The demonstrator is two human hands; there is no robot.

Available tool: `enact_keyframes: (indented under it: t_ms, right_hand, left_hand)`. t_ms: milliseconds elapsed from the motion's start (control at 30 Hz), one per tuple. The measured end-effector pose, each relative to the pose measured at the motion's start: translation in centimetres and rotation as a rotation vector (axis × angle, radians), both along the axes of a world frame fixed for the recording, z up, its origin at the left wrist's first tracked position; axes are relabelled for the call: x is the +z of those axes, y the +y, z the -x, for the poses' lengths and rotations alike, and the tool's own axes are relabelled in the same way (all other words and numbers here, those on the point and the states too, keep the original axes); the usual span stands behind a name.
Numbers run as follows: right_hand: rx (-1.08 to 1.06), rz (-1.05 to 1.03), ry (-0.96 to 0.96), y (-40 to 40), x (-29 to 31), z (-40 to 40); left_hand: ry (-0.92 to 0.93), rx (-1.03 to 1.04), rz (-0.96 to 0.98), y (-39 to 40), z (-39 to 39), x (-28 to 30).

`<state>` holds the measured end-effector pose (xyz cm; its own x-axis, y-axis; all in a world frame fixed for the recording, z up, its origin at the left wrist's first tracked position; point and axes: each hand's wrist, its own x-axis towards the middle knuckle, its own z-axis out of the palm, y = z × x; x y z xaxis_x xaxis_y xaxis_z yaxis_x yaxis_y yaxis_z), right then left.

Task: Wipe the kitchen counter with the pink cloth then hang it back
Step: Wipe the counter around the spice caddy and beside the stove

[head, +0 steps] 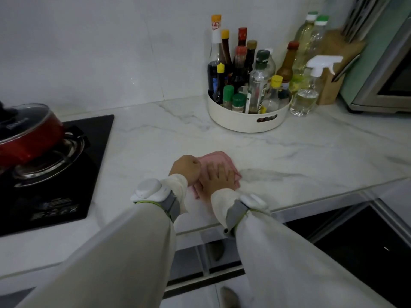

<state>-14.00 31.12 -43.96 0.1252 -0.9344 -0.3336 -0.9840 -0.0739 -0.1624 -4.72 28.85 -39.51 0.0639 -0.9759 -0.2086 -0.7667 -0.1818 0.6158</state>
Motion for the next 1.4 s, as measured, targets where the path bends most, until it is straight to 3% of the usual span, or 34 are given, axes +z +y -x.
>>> enact_keyframes:
  t_ms: [267, 467, 667, 900, 1200, 1400]
  right_hand:
    - [-0.040, 0.083, -0.002, 4.1, -0.6, 2.1]
    - [-0.249, 0.103, -0.033, 5.6, -0.7, 4.3]
    - [-0.491, 0.075, 0.005, 5.8, -0.5, 10.7]
    - [-0.604, 0.088, 0.021, 2.9, -0.6, 18.8]
    - [-0.449, 0.076, 0.056, -2.7, -0.4, 21.8]
    - [-0.067, 0.050, 0.041, -4.3, 0.3, 15.6]
  left_hand:
    - [-0.084, -0.091, -0.068, 2.1, 2.2, -0.6]
    - [-0.224, -0.313, -0.032, 3.2, 6.4, 0.3]
    - [-0.043, -0.342, 0.081, 3.0, 10.9, 0.0]
    - [-0.006, -0.331, 0.091, -0.1, 15.2, -0.5]
    - [-0.003, -0.293, 0.117, -4.4, 17.6, -1.4]
    - [-0.089, -0.243, 0.211, -5.3, 17.6, -1.9]
